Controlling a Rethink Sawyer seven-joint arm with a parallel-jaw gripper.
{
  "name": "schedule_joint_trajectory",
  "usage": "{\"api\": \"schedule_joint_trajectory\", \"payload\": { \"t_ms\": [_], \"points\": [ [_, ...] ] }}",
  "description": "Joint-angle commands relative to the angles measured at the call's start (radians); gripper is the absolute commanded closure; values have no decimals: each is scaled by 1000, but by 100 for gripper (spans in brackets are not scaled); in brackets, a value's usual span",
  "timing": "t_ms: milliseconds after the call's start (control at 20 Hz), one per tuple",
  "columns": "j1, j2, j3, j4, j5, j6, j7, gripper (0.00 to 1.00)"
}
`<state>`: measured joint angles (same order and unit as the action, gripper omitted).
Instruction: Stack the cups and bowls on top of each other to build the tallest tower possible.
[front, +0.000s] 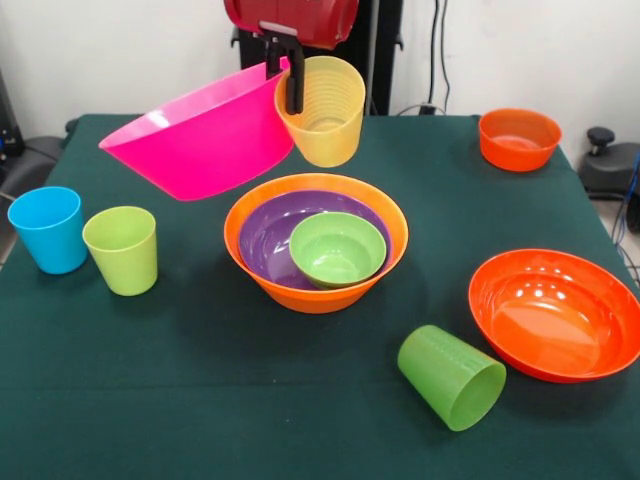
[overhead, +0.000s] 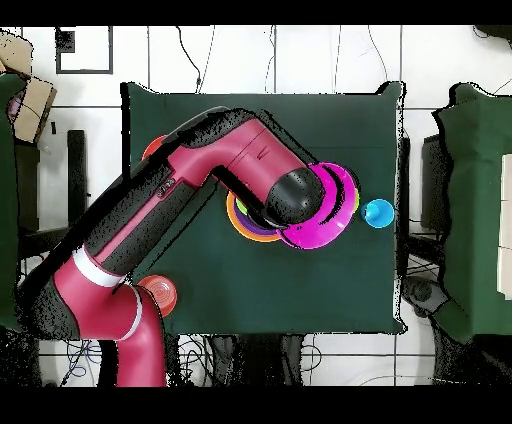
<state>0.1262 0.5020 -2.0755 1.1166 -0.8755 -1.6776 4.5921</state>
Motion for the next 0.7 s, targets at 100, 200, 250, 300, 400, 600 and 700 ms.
{"api": "schedule_joint_trajectory", "payload": {
  "t_ms": [100, 200, 250, 300, 400, 600, 700],
  "points": [
    [25, -5, 129, -62, -28, 115, 255, 100],
    [27, -13, 144, -64, -29, 125, 267, 100],
    [31, -19, 162, -65, -30, 137, 272, 100],
    [33, -22, 173, -65, -32, 142, 277, 100],
    [23, -11, 143, -57, -29, 121, 287, 100],
    [14, 8, 102, -44, -25, 103, 294, 100],
    [16, 10, 101, -51, -23, 115, 290, 100]
  ]
}}
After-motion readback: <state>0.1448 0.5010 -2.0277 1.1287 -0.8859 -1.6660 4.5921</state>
